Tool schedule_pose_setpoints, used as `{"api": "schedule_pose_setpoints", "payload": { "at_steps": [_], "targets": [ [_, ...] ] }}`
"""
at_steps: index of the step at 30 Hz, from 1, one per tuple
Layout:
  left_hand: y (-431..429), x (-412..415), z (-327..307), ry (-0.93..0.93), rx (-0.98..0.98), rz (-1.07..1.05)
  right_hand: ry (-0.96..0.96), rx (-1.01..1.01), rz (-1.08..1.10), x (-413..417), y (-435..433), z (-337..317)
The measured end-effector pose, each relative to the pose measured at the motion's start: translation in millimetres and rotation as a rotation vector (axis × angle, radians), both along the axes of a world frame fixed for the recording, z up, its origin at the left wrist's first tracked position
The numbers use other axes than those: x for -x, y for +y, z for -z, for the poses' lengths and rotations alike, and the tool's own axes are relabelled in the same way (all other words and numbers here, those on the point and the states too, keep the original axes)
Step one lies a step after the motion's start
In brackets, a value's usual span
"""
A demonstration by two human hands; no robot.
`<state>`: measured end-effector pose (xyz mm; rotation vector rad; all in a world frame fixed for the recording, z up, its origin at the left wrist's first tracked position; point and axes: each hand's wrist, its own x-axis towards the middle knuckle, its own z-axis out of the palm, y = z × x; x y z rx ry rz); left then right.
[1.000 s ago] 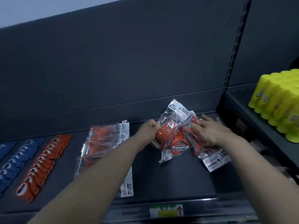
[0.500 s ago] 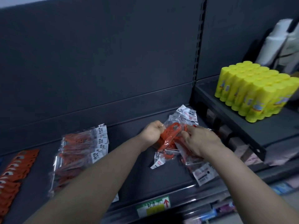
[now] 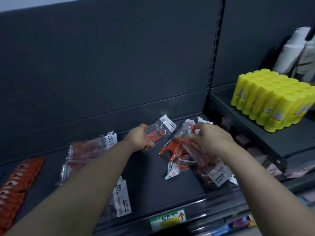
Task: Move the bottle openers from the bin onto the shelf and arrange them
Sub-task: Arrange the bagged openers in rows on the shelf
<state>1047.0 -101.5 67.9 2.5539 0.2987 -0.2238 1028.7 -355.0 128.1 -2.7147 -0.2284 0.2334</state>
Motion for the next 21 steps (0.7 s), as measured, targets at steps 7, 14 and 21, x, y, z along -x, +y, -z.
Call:
{"api": "schedule_pose_setpoints", "payload": {
  "at_steps": [7,14,21],
  "targets": [
    [-1.4,-16.7,-7.0,-0.449,0.077,0.0,-0.18,0.073,-0.231,-23.1,35.4,-11.4],
    [3.1,7.8,-26.3,-0.228,0.644,0.07,-0.212,-0.025,-0.355,-46.9,73.3,-5.1],
    [2.1,-1.6,13.0,-0.238,0.361,-0.246,-0.42,-0.049,-0.266,-35.6,19.5,28.7]
  ]
}}
